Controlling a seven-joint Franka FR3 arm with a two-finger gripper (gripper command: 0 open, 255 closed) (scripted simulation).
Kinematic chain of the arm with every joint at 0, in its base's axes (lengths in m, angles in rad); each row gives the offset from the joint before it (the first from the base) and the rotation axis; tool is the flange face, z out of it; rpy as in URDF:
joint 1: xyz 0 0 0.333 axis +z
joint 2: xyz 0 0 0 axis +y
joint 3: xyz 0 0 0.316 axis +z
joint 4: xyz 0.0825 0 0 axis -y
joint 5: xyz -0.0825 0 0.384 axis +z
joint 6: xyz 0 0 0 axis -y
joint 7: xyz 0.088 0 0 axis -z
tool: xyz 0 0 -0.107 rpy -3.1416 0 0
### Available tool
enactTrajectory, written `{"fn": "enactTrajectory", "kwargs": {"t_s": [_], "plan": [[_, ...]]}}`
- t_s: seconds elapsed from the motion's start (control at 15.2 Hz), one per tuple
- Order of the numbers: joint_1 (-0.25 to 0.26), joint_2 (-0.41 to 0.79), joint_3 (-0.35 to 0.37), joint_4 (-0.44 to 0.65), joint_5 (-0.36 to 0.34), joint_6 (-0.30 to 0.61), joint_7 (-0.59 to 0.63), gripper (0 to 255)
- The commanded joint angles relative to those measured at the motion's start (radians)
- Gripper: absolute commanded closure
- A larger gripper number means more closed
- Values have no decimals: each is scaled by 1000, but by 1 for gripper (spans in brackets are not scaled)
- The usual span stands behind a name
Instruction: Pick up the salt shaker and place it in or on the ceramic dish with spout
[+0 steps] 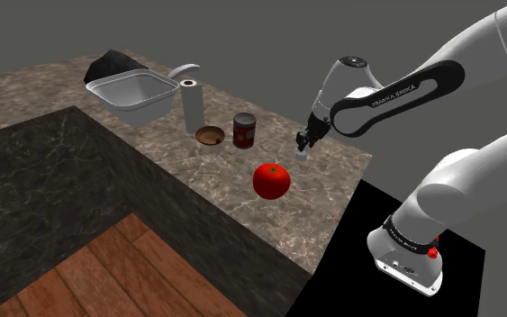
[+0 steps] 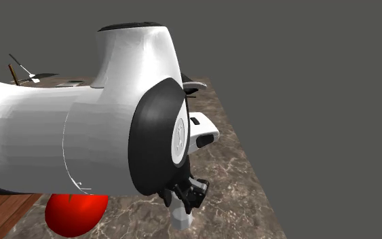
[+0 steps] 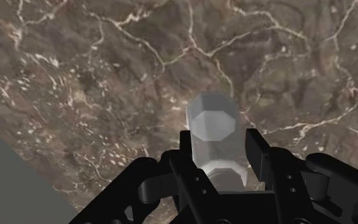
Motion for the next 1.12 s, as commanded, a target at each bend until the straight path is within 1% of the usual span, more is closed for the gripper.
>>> {"fn": "enactTrajectory", "kwargs": {"t_s": [0.0,0.26,1.06], "plan": [[0,1,0,0,0,0,0,255],[0,0,0,0,0,0,0,255],[18,-133,-17,81,22,-214,-27,255]]}}
